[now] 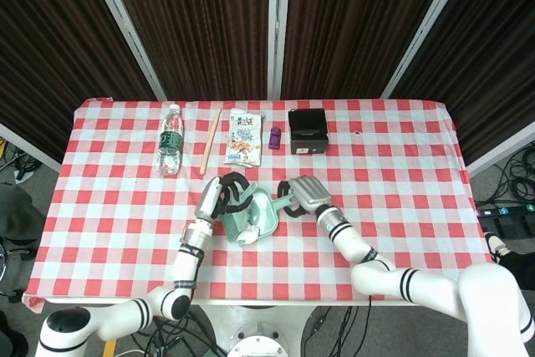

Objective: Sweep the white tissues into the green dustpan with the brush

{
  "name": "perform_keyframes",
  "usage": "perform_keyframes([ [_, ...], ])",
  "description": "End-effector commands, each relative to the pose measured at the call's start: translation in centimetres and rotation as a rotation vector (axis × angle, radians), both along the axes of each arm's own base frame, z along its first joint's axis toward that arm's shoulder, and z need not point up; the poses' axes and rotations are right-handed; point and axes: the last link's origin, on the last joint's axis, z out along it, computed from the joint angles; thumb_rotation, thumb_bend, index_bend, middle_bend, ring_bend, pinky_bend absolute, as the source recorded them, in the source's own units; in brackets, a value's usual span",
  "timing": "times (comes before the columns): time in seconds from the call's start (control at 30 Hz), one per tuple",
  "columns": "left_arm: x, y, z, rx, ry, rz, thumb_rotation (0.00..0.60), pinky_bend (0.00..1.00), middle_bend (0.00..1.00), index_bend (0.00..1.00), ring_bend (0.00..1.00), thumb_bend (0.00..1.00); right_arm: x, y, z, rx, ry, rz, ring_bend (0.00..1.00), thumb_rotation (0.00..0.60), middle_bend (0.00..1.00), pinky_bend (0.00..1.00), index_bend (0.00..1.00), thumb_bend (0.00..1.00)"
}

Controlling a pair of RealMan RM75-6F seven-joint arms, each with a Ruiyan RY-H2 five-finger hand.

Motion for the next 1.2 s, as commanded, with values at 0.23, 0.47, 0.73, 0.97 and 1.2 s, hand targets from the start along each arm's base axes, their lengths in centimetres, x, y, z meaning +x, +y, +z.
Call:
perform_keyframes([
  [0.23, 2.6, 1.0, -0.9, 0.035, -0.040, -0.007, 0.600, 0.85, 0.58, 0.57, 0.63, 0.57, -0.1, 0.3, 0.4, 0.008, -0.041, -0.044, 0.40, 0.600, 0.41, 0.28, 0.70, 0.56],
  [0.47, 3.6, 1.1, -1.5, 0.006, -0.081, 0.015, 0.600, 0.85, 0.58, 0.56, 0.63, 0.57, -0.2, 0.3, 0.5, 0.014, -0.064, -0.063, 0.38, 0.600, 0.34, 0.28, 0.69, 0.56],
  [0.73, 4.0, 1.6, -1.4, 0.006, -0.111, 0.047, 0.600, 0.85, 0.58, 0.56, 0.63, 0.57, -0.5, 0.5, 0.6, 0.013, -0.036, -0.051, 0.28, 0.600, 0.26, 0.24, 0.45, 0.53],
  [0.97, 3.9, 1.4, -1.5, -0.005, -0.102, 0.041, 0.600, 0.85, 0.58, 0.56, 0.63, 0.57, -0.8, 0.7, 0.9, -0.014, 0.022, -0.020, 0.14, 0.600, 0.17, 0.15, 0.18, 0.34],
  [1.2, 3.9, 1.4, -0.7, 0.024, -0.088, 0.007, 0.600, 0.85, 0.57, 0.56, 0.63, 0.57, -0.7, 0.8, 2.4, -0.070, 0.052, 0.013, 0.10, 0.600, 0.14, 0.12, 0.10, 0.33],
])
